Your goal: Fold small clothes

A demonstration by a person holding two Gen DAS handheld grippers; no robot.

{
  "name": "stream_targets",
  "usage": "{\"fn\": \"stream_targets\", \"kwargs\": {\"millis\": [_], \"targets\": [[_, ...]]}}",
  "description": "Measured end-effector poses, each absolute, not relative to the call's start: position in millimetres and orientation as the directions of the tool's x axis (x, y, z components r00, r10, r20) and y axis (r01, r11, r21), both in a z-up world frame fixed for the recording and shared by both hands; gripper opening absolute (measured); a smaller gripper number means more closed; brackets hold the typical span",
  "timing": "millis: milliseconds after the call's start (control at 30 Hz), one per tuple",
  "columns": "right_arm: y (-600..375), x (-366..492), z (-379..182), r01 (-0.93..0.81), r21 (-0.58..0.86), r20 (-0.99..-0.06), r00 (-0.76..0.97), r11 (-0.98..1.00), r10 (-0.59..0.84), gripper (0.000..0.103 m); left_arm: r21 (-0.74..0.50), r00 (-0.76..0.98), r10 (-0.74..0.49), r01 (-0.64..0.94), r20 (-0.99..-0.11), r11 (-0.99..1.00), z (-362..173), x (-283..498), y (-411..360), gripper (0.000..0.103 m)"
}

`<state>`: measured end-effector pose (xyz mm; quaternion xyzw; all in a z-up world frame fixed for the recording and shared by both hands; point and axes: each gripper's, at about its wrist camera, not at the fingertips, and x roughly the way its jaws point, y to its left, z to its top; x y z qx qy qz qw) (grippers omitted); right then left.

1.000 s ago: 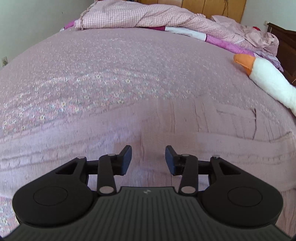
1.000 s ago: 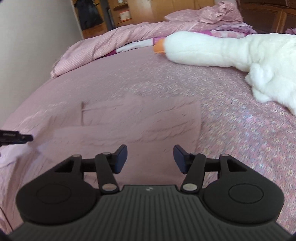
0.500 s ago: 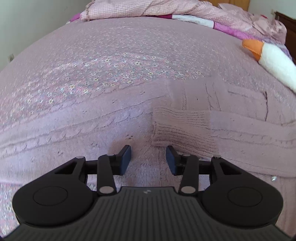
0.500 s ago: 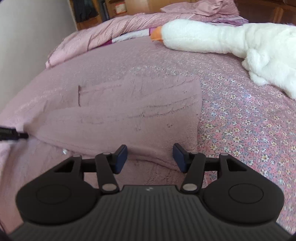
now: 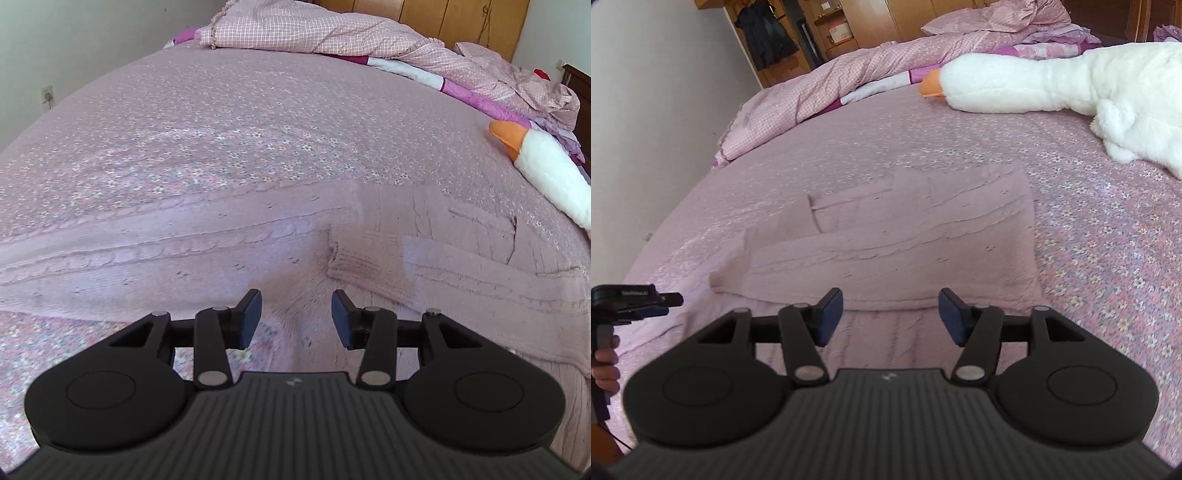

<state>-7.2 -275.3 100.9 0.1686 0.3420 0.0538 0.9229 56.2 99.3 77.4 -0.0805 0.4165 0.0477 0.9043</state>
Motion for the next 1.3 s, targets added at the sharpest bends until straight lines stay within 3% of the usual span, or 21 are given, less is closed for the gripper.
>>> {"fn": "stream_targets", "kwargs": {"millis": [567, 700, 1300], "targets": [[-243, -18, 97, -0.036, 0.315, -0.653, 0.717, 0.948, 0.244, 0.066, -0.103, 0.621, 0.127, -0.320, -0.773, 0.942, 75, 4, 163, 0.063], [-237, -18, 90, -0.045, 0.308, -0.670, 0.700, 0.950, 0.250, 0.066, -0.151, 0.617, 0.142, -0.398, -0.774, 0.905, 66, -2, 182, 0.070], [-233, -17, 80, -0.001, 0.293, -0.709, 0.670, 0.956, 0.218, 0.066, -0.402, 0.630, 0.078, -0.581, -0.773, 0.708, 37, -9, 233, 0.071]]}}
